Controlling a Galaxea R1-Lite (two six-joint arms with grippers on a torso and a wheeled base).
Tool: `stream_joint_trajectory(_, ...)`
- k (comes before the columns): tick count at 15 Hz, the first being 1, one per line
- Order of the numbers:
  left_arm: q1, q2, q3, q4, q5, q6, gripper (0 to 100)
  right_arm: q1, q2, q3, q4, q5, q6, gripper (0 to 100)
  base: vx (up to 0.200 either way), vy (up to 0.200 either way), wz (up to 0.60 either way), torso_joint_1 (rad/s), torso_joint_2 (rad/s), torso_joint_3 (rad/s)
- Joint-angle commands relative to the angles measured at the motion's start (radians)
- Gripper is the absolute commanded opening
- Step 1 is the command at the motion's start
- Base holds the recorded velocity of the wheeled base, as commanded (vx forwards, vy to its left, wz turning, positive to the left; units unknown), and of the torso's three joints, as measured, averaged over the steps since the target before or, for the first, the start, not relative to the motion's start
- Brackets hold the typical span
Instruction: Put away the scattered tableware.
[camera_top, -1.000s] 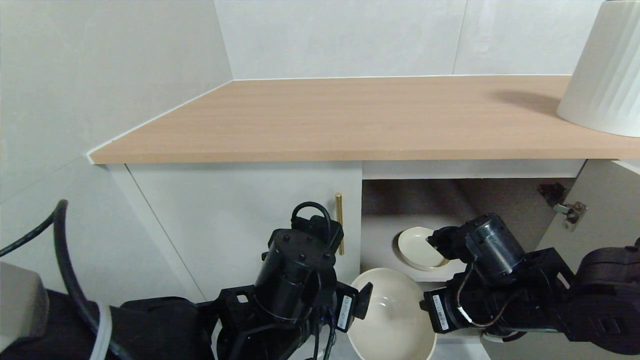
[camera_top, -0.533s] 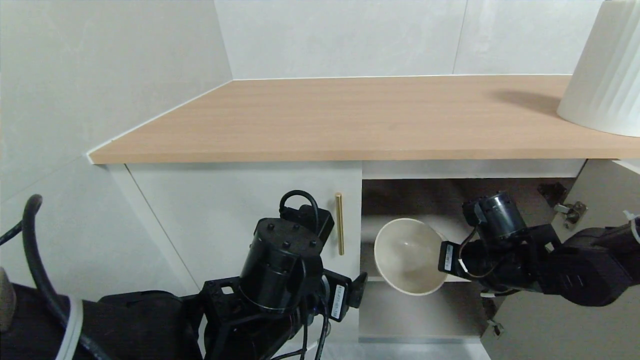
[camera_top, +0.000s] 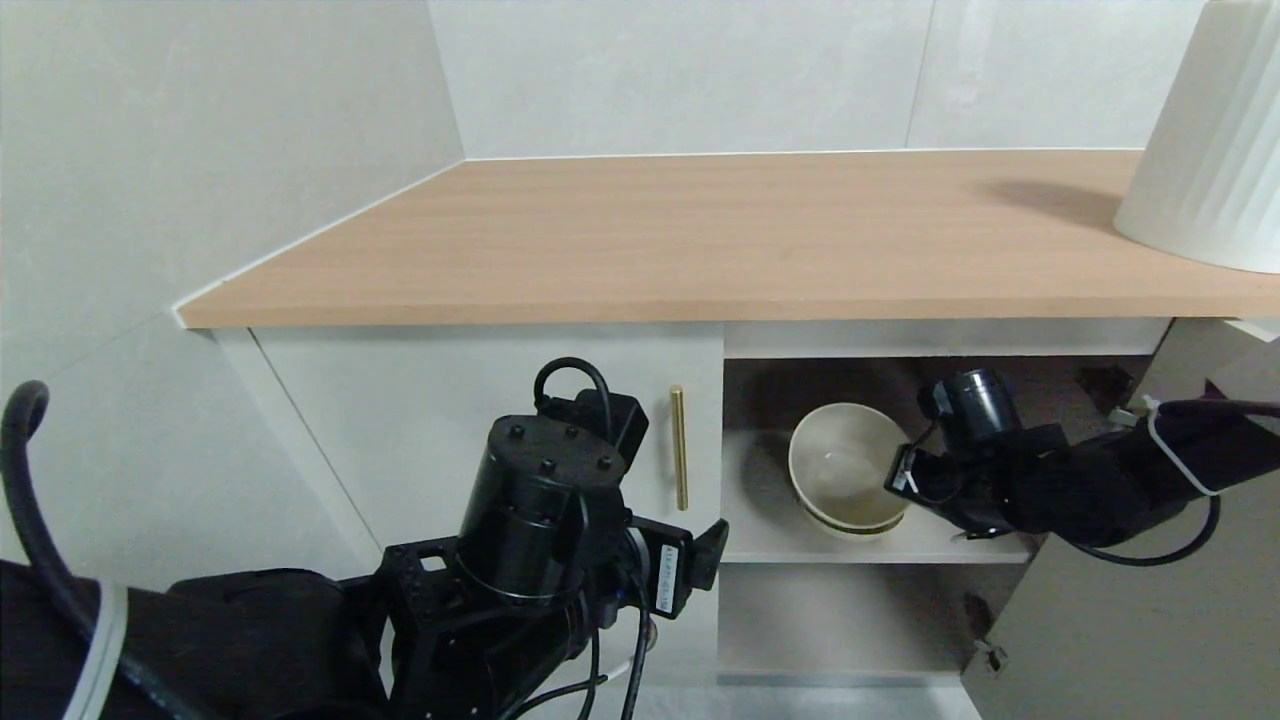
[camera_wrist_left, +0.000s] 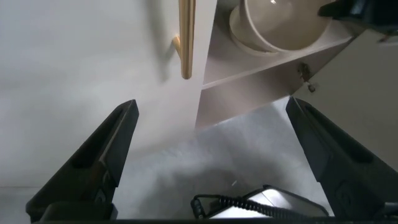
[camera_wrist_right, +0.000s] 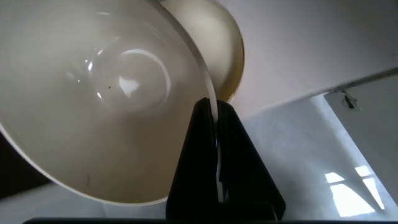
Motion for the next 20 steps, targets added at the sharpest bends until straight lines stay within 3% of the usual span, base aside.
stream_joint_trajectory(1,0.004,-0.006,-0.001,0.0,0.001,-0.001,100,-0.032,0.079,-0.045,0.0,-0.008,0.011,0,0.0,0.0,0.0,0.0,0.0,0.0)
stream_joint_trajectory(17,0.007,-0.005,-0.001,0.0,0.001,-0.001,100,-0.052,0.152,-0.082,-0.042,-0.016,0.023,0,0.0,0.0,0.0,0.0,0.0,0.0)
stream_joint_trajectory(18,0.007,-0.005,-0.001,-0.002,0.001,-0.001,100,-0.049,0.152,-0.082,-0.042,-0.016,0.022,100,0.0,0.0,0.0,0.0,0.0,0.0)
stream_joint_trajectory(20,0.007,-0.005,-0.002,-0.002,0.001,-0.001,100,-0.036,0.149,-0.076,-0.042,-0.011,0.022,100,0.0,0.0,0.0,0.0,0.0,0.0)
